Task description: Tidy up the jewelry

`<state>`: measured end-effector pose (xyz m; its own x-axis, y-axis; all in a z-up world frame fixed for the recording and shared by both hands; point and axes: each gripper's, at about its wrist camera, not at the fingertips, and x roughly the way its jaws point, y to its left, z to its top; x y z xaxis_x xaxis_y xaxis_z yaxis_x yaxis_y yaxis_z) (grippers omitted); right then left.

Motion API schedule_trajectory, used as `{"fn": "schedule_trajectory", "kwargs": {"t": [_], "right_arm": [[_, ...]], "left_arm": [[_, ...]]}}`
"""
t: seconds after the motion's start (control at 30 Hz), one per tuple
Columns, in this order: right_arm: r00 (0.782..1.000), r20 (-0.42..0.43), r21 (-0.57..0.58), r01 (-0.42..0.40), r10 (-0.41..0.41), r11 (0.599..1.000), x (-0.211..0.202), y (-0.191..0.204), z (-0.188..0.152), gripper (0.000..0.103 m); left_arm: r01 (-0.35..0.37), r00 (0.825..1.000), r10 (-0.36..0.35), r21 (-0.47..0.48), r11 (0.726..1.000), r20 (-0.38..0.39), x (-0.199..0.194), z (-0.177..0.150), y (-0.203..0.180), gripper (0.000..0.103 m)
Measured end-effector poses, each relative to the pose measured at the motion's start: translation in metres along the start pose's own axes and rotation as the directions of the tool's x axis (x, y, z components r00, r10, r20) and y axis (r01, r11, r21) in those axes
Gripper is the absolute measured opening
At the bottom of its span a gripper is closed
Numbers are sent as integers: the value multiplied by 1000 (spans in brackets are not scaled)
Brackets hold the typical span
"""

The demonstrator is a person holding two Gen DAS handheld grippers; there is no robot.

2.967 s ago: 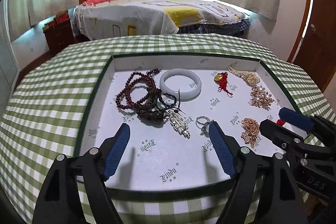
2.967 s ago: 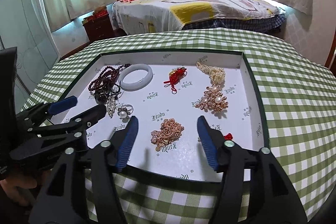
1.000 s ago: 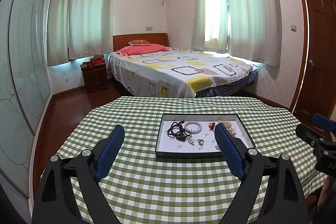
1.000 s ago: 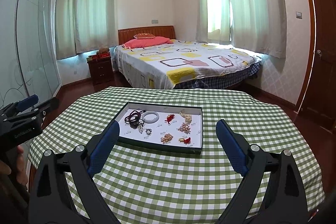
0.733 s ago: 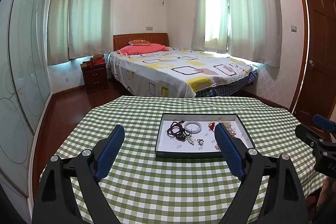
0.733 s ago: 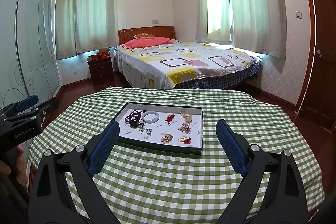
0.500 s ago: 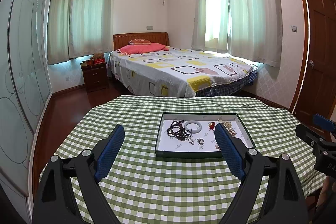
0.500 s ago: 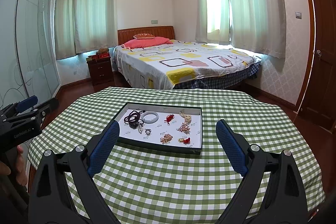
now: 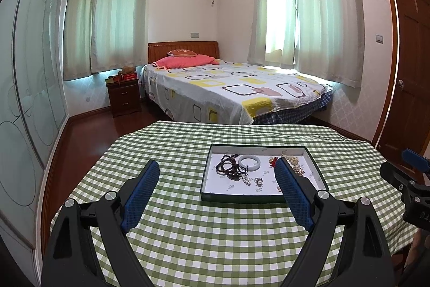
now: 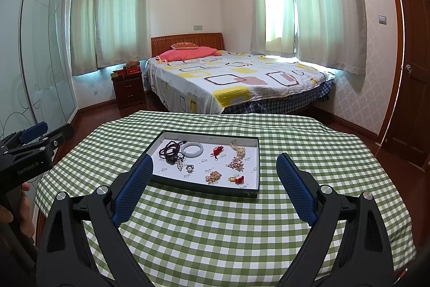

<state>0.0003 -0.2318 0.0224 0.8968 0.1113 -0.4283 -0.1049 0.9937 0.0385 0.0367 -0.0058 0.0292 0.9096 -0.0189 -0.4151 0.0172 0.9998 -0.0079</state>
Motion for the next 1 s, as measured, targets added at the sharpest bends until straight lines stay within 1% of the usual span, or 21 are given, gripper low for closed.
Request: {"fn": "schedule_trajectory", "kwargs": {"t": [0.33, 0.63, 0.77, 0.9, 1.0], "right_arm": [[1000, -6, -3, -3, 3, 1000, 5, 3, -2, 91], [1000, -6, -3, -3, 3, 1000, 5, 4, -3, 91], [1000, -9, -3, -3, 3, 1000, 6, 4, -4, 91], [1000, -13, -7, -7, 7, 1000, 7, 5, -6, 91], [1000, -13, -3, -6, 6, 1000, 7, 4, -7, 91]], "left_arm": [[-16, 1000, 16, 23, 1000, 13, -1, 0, -4, 85], [-10, 1000, 10, 5, 1000, -9, 2, -1, 0, 85], [-31, 999, 31, 15, 999, -9, 2, -3, -2, 85], [-13, 1000, 13, 12, 1000, -20, 6, -5, -2, 85], [-34, 999, 35, 20, 999, -12, 9, -7, 0, 85]]}}
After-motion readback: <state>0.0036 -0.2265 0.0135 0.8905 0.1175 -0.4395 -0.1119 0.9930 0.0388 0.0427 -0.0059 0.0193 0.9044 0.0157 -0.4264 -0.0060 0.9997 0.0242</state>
